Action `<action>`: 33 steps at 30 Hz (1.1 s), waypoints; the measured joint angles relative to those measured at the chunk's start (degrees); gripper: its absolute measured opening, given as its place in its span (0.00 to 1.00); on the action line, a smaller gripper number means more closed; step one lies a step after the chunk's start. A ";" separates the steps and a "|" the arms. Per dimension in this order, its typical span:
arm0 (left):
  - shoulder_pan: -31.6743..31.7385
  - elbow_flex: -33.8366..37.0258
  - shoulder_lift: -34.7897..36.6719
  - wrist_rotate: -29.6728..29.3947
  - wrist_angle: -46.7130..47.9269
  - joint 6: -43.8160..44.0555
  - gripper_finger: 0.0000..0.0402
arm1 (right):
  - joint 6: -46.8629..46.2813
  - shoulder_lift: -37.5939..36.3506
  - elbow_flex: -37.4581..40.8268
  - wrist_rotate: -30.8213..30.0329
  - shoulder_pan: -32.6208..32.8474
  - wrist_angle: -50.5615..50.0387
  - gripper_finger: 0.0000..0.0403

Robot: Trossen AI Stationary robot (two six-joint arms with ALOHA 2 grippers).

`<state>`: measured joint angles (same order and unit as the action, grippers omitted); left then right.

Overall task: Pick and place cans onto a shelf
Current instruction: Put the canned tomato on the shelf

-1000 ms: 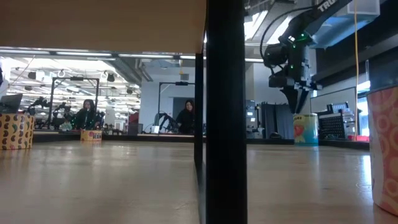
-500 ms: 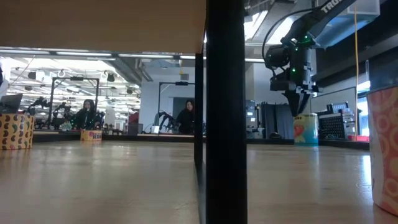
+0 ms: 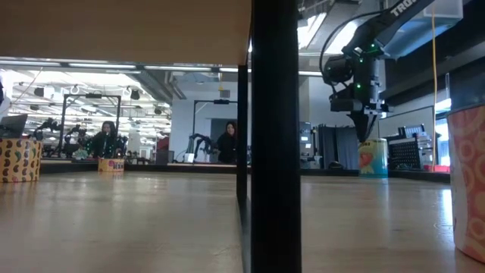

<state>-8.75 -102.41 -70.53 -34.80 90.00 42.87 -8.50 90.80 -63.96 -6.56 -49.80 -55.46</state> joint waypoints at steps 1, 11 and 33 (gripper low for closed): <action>0.00 0.00 0.01 -0.01 0.00 0.00 0.09 | 0.11 0.11 -0.40 -0.35 0.18 -0.29 0.01; 0.00 0.00 0.01 0.01 0.00 -2.10 0.09 | 1.71 0.45 -6.32 -3.00 3.57 -4.75 0.00; -0.02 -0.02 -0.01 1.46 0.00 -3.03 0.09 | 2.83 0.16 -24.83 -1.03 24.57 -12.68 0.00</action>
<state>-8.78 -102.43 -70.54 -33.34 90.00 39.84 -5.67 90.96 -88.79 -7.59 -25.24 -68.14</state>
